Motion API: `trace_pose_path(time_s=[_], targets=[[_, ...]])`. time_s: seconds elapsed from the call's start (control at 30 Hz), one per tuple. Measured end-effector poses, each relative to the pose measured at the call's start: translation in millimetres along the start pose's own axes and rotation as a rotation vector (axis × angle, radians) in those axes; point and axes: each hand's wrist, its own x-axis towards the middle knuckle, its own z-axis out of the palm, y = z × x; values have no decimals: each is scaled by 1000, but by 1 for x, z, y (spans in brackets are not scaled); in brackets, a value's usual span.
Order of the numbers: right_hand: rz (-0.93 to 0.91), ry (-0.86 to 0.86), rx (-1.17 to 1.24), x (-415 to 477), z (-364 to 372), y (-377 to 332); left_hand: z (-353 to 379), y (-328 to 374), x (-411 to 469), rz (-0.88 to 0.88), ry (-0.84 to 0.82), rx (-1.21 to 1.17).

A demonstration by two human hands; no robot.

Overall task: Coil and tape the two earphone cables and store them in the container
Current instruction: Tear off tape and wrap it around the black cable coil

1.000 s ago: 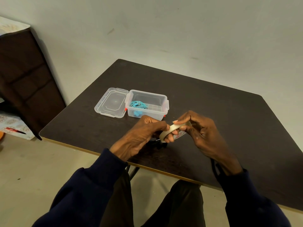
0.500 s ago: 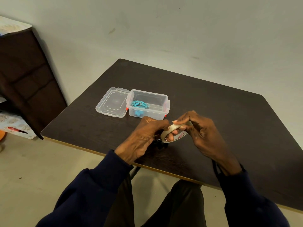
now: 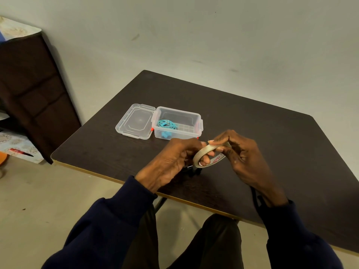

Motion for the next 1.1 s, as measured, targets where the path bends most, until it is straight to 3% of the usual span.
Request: trace_pose_path(time_s=[0.87, 1.1], targets=[[9, 22, 46, -10, 2, 3, 6, -9, 3, -39, 38, -26], [-23, 9, -50, -10, 3, 4, 5, -14, 8, -34, 81, -30]])
